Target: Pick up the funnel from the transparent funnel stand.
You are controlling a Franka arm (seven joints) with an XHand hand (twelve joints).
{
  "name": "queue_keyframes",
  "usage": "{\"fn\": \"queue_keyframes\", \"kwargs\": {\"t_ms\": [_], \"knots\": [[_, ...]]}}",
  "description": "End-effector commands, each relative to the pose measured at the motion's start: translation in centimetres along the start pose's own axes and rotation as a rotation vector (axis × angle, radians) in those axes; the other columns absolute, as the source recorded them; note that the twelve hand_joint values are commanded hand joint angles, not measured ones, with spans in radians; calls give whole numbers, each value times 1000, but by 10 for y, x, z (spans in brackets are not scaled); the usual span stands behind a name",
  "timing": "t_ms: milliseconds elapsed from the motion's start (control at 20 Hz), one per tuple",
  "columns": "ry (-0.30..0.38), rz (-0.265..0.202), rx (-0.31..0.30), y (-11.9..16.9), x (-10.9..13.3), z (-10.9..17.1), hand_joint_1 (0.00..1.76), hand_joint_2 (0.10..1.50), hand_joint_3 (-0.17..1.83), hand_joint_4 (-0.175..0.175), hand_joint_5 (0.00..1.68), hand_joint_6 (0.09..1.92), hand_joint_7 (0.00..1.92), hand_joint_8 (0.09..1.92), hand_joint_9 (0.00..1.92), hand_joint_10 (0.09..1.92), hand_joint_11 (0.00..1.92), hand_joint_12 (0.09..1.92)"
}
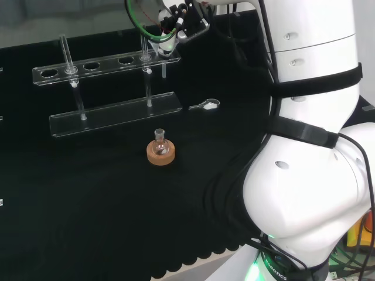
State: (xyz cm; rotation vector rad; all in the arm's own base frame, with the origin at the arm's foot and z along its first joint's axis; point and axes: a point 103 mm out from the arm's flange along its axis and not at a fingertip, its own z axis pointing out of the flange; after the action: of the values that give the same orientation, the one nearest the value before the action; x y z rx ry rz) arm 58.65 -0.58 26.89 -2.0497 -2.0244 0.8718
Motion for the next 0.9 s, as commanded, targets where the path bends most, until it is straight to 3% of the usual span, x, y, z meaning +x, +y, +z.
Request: {"fn": "queue_keyframes", "kwargs": {"t_ms": [50, 450, 550, 900], "knots": [[-19, 9, -90, -6, 1, -4, 735, 782, 610, -33, 623, 97, 475, 646, 768, 552, 511, 1317], [-16, 25, -218, -37, -13, -31, 772, 796, 613, -27, 711, 144, 504, 642, 792, 536, 526, 1301], [-1, 39, -234, -49, -35, -32, 777, 795, 613, -27, 715, 149, 500, 639, 790, 533, 520, 1299], [17, 65, -279, -95, -67, -39, 786, 790, 616, -27, 712, 170, 496, 636, 791, 526, 509, 1302]]}}
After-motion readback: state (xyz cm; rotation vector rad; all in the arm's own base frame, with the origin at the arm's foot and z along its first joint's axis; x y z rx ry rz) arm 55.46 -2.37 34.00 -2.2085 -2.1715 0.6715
